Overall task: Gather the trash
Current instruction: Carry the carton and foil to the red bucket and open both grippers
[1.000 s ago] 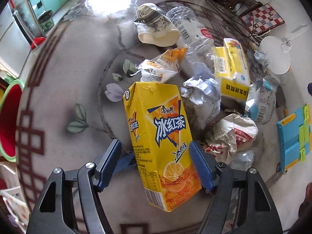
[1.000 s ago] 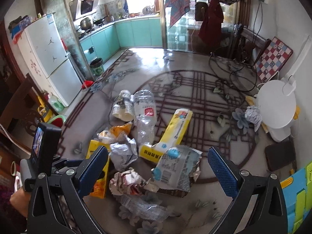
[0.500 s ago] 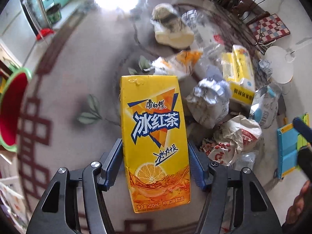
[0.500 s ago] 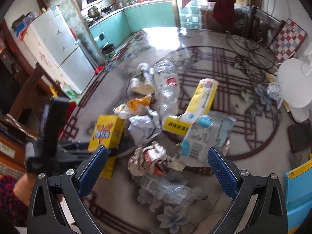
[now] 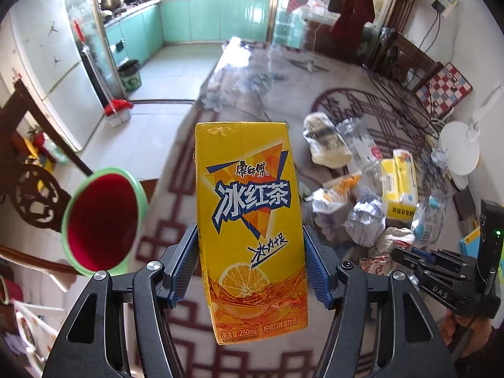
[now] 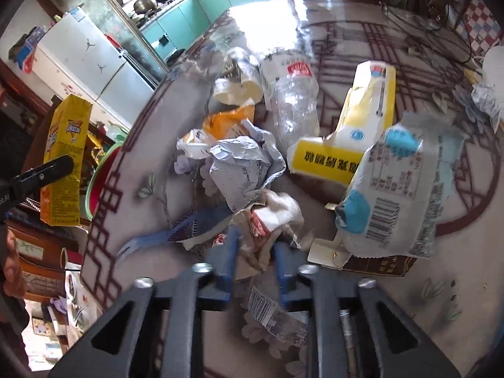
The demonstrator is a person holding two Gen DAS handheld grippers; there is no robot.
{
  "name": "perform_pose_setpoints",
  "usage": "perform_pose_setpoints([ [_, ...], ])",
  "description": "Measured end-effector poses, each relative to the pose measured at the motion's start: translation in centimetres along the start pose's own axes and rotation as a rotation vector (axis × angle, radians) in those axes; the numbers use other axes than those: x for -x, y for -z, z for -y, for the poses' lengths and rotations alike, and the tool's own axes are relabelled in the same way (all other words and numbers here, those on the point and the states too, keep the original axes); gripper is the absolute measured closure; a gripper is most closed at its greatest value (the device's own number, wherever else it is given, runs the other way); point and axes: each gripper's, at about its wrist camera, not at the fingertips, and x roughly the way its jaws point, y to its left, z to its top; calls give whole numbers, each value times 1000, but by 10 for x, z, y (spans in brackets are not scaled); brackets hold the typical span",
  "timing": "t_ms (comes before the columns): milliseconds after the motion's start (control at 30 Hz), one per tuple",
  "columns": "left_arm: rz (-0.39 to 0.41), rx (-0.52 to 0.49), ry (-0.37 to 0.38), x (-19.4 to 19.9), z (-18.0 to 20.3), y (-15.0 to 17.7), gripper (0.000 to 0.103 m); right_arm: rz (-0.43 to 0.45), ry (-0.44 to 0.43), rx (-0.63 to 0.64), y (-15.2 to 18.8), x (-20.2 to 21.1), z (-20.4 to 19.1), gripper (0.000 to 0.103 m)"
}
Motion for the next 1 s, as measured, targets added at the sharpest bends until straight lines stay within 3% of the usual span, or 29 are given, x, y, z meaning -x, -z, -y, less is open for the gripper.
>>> perform_pose_setpoints([
  [100, 37, 14, -9, 9, -9, -6, 41, 59, -14, -15, -7, 23, -7, 91],
  [133, 46, 18, -9, 12, -13, -9, 41, 79, -19, -23, -11, 31, -9, 100],
  [300, 81, 41, -8, 20, -38, -19, 41, 186, -22, -24, -31, 66, -32, 100],
  [500, 116, 38, -29, 26, -65, -27, 41, 248, -46, 14, -54, 83, -75, 100],
  [733, 95, 86, -56, 17, -120, -29, 41, 227, -91, 69, -80, 55, -142, 100],
  [1000, 40, 162, -122, -2, -192, -23, 41, 164, -171, 162, -94, -16, -223, 100],
])
